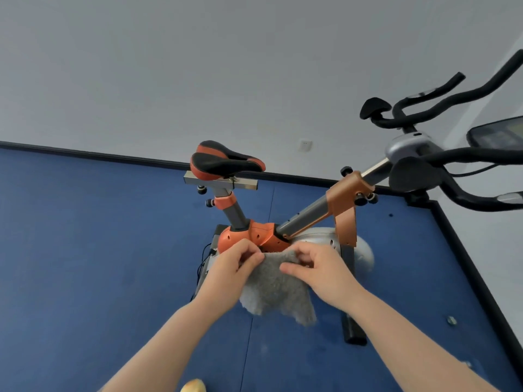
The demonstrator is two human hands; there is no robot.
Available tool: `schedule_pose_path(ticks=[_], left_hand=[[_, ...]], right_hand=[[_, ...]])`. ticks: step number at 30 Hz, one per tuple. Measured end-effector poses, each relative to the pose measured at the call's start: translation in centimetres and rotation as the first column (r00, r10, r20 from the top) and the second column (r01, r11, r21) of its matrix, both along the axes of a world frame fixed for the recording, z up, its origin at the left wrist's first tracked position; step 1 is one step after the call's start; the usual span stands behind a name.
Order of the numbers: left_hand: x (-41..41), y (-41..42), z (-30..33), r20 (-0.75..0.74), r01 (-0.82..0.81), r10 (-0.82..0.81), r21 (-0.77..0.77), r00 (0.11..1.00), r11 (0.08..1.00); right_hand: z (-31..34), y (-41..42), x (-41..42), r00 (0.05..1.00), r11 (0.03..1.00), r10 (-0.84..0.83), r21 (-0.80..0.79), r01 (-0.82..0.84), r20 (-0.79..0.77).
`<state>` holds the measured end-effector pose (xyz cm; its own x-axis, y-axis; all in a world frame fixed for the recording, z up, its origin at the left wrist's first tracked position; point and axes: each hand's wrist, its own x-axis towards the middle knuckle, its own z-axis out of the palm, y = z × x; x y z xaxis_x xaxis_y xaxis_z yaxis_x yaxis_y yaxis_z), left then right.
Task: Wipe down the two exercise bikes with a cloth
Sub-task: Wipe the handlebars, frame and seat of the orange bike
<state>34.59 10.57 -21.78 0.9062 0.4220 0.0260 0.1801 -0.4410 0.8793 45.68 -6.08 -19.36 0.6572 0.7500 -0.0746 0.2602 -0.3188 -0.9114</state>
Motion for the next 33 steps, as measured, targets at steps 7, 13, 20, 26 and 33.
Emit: schedule_pose_path(ticks=[7,13,20,26,33], left_hand=[[-0.5,10.7,-1.2,-0.138,-0.014,0.02,0.041,0.99,0.999],[1.1,19.2,-1.7,-0.168,0.038,-0.026,0.071,0.985,0.997],[4.6,24.0,-2.4,-0.204,0.064,-0.06,0.01,0.977,0.998],[10.0,25.5,-3.9,-0.223,0.05,-0.057,-0.036,0.973,0.998],[16.3,29.8,-3.4,-0.176,-0.063,0.059,-0.018,0.983,0.998]], right_hand=[[-2.0,8.4,-0.8,0.987,0.991,-0.133,-0.006,0.134,0.089],[-3.4,15.6,0.6,0.956,0.963,-0.254,-0.054,0.264,0.146],[-2.5,21.0,3.7,0.922,0.937,-0.328,-0.056,0.346,0.203],[-4.1,23.4,8.6,0.898,0.913,-0.39,-0.039,0.406,0.204],[-4.8,26.6,14.4,0.822,0.821,-0.569,0.087,0.565,0.033]])
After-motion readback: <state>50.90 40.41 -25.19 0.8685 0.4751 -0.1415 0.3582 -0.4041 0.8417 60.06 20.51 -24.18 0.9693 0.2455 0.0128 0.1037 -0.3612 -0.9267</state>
